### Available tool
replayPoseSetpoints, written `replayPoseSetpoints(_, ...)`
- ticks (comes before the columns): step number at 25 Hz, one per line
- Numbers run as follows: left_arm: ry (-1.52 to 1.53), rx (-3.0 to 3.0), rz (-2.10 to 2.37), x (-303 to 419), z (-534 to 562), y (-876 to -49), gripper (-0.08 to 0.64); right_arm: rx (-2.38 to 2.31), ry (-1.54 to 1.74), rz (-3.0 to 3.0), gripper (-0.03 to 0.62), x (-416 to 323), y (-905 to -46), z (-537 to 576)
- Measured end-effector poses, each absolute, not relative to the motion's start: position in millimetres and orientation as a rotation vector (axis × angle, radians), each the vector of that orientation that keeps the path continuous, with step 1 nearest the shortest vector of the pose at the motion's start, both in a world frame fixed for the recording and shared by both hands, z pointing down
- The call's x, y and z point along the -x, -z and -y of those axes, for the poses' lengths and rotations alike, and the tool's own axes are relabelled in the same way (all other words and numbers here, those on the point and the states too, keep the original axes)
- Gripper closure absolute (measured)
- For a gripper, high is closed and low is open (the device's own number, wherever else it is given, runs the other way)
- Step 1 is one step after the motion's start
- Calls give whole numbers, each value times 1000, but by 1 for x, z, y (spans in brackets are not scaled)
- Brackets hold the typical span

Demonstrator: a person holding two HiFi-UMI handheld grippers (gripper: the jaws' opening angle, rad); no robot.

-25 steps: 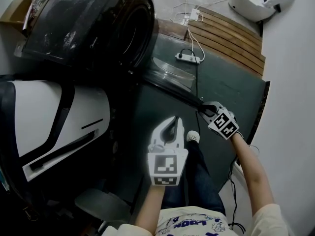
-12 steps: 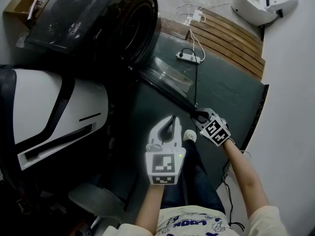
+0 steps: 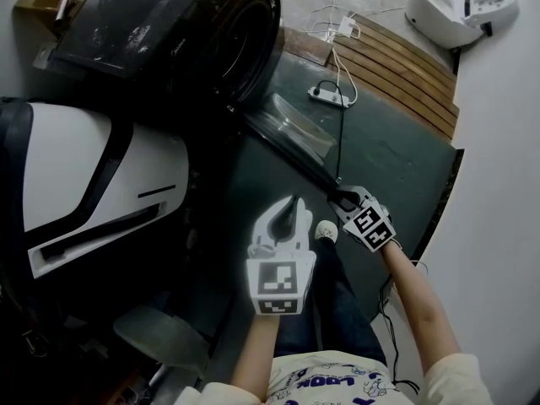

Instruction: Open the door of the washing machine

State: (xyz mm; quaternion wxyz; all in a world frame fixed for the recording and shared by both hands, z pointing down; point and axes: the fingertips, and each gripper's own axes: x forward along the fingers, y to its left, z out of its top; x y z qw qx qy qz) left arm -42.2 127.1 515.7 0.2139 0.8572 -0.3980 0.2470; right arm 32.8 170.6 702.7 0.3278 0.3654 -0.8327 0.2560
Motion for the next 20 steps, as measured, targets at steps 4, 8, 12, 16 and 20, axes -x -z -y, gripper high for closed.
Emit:
replayPoseSetpoints(4, -687, -2373, 1112, 45, -128, -517, 557, -973, -684, 2177, 505, -33, -703, -171)
replayPoseSetpoints(8, -690, -2370, 1122, 47, -126, -515, 557, -991, -729, 2189, 500, -31, -700, -171)
replayPoseSetpoints(12, -674, -2369, 1147, 52, -122, -504, 558, -992, -743, 2207, 477, -29, -686, -173)
replayPoseSetpoints(16, -657, -2377, 1172, 56, -115, -487, 557, -1103, -766, 2234, 477, -35, -652, -161)
replayPoseSetpoints(20, -610, -2377, 1222, 61, -105, -464, 557, -1293, -734, 2267, 477, -47, -596, -136)
